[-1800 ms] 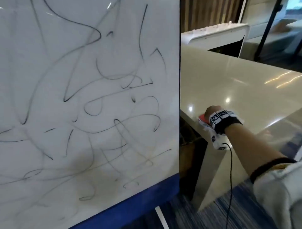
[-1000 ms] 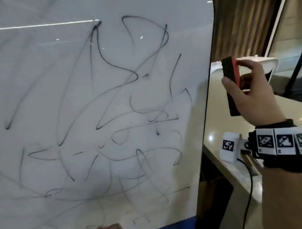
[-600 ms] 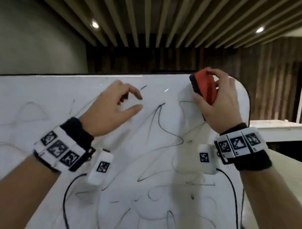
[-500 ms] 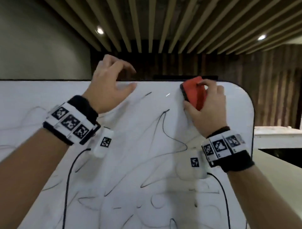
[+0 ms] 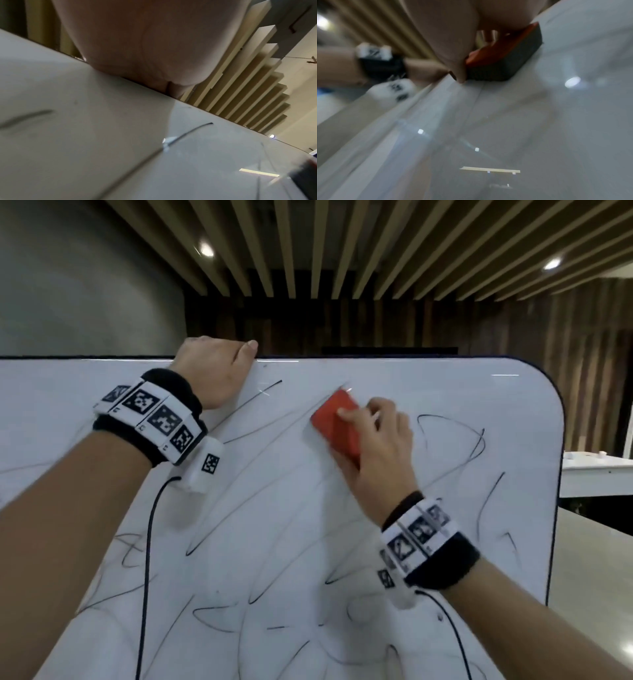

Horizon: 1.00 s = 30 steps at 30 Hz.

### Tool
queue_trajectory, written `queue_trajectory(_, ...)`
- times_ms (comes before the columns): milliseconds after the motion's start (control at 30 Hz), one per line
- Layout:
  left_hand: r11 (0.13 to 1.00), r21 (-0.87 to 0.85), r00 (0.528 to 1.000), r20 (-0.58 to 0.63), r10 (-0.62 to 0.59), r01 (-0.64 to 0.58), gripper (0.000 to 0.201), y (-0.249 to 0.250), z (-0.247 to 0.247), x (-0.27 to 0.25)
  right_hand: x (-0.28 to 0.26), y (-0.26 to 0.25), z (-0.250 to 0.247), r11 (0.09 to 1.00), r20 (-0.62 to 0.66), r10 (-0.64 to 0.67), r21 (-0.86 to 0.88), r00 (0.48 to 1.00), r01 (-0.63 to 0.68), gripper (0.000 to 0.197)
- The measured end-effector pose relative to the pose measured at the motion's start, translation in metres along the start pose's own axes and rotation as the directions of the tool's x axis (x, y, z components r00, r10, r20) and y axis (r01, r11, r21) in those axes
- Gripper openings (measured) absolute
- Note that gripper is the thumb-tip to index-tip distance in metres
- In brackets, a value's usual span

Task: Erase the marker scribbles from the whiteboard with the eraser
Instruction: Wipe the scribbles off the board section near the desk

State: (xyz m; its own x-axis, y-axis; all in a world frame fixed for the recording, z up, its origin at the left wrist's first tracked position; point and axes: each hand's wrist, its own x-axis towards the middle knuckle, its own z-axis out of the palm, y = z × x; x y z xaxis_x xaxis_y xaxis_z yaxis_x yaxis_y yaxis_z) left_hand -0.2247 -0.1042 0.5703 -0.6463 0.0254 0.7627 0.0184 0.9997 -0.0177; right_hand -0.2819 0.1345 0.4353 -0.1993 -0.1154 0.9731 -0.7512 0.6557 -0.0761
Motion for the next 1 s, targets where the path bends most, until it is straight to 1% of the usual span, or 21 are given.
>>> queue_trajectory(67,0.999,-0.042,1.0,0.001,0.029,-0.029,0.058,-0.008,-0.003,0.002,-0.033,-0.014,0.013,0.991,0.132,-0.13,0.001,0.983,0.132,0.033)
queue_trajectory(133,0.998,-0.057,1.0,0.008,0.01,-0.01,0.052,-0.024,-0.007,0.002,-0.011,-0.002,0.008,0.989,0.145,-0.144,-0.001,0.979,0.146,0.036)
queue_trajectory(167,0.999,-0.039,1.0,0.004,-0.008,0.008,0.052,-0.034,-0.009,0.001,0.008,0.005,0.004,0.994,0.104,-0.105,-0.026,0.989,0.109,0.039)
queue_trajectory(233,0.997,0.056,0.998,-0.033,-0.049,0.051,0.057,-0.051,-0.01,-0.005,0.043,0.014,-0.003,0.998,-0.057,0.029,-0.058,0.998,-0.032,0.045)
queue_trajectory(267,0.992,0.108,0.996,-0.061,-0.06,0.066,0.062,-0.057,-0.009,-0.01,0.049,0.011,-0.002,0.994,-0.13,0.093,-0.042,0.987,-0.1,0.045)
queue_trajectory(300,0.988,0.142,0.994,-0.098,-0.048,0.062,0.066,-0.062,-0.005,-0.014,0.042,0.001,0.007,0.991,-0.162,0.117,-0.04,0.98,-0.125,0.044)
queue_trajectory(333,0.988,0.147,0.99,-0.141,-0.02,0.04,0.069,-0.064,-0.002,-0.018,0.024,-0.014,0.019,0.994,-0.146,0.093,-0.05,0.985,-0.101,0.041)
queue_trajectory(433,0.994,0.104,0.977,-0.208,0.046,-0.025,0.059,-0.065,0.002,-0.021,-0.032,-0.05,0.044,0.993,0.047,-0.101,-0.052,0.994,0.104,0.035)
queue_trajectory(467,0.996,0.085,0.98,-0.195,0.046,-0.03,0.056,-0.066,0.002,-0.019,-0.027,-0.05,0.042,0.991,0.076,-0.12,-0.049,0.99,0.124,0.035)
queue_trajectory(500,0.997,0.073,0.982,-0.181,0.05,-0.038,0.053,-0.068,0.001,-0.018,-0.01,-0.046,0.04,0.991,0.048,-0.119,-0.06,0.992,0.122,0.037)
queue_trajectory(567,0.995,0.058,0.985,-0.152,0.083,-0.075,0.049,-0.073,-0.003,-0.019,0.035,-0.041,0.033,0.996,-0.103,0.026,-0.078,0.994,-0.034,0.042)
queue_trajectory(600,0.994,0.052,0.987,-0.124,0.101,-0.095,0.049,-0.075,-0.006,-0.02,0.052,-0.043,0.032,0.989,-0.187,0.128,-0.048,0.974,-0.14,0.044)
queue_trajectory(633,0.993,0.048,0.991,-0.075,0.113,-0.11,0.051,-0.077,-0.011,-0.021,0.057,-0.05,0.036,0.981,-0.239,0.186,-0.012,0.953,-0.194,0.045)
queue_trajectory(667,0.993,0.041,0.994,-0.012,0.11,-0.109,0.054,-0.079,-0.016,-0.022,0.048,-0.066,0.045,0.983,-0.237,0.178,0.006,0.955,-0.182,0.044)
queue_trajectory(700,0.994,0.032,0.994,0.045,0.103,-0.105,0.056,-0.082,-0.019,-0.021,0.027,-0.083,0.06,0.993,-0.183,0.111,-0.008,0.977,-0.115,0.042)
queue_trajectory(733,0.994,0.025,0.992,0.081,0.102,-0.104,0.056,-0.085,-0.021,-0.021,-0.001,-0.101,0.075,0.999,-0.087,0.021,-0.034,0.996,-0.024,0.039)
queue_trajectory(767,0.994,0.021,0.99,0.09,0.107,-0.11,0.055,-0.086,-0.022,-0.021,-0.026,-0.115,0.085,0.996,0.0,-0.079,-0.052,0.997,0.079,0.037)
queue_trajectory(800,0.993,0.019,0.99,0.086,0.111,-0.113,0.053,-0.087,-0.021,-0.021,-0.039,-0.12,0.089,0.989,0.069,-0.129,-0.067,0.989,0.134,0.035)
queue_trajectory(833,0.993,0.02,0.991,0.075,0.114,-0.116,0.051,-0.087,-0.02,-0.021,-0.035,-0.118,0.089,0.986,0.101,-0.143,-0.072,0.985,0.15,0.034)
queue_trajectory(900,0.994,0.021,0.992,0.062,0.107,-0.109,0.049,-0.09,-0.017,-0.02,0.003,-0.109,0.078,0.993,0.065,-0.091,-0.07,0.994,0.095,0.038)
queue_trajectory(1000,0.993,-0.021,0.993,0.015,0.113,-0.113,0.048,-0.096,-0.013,-0.018,0.072,-0.096,0.061,0.992,-0.135,0.08,-0.087,0.988,-0.092,0.046)
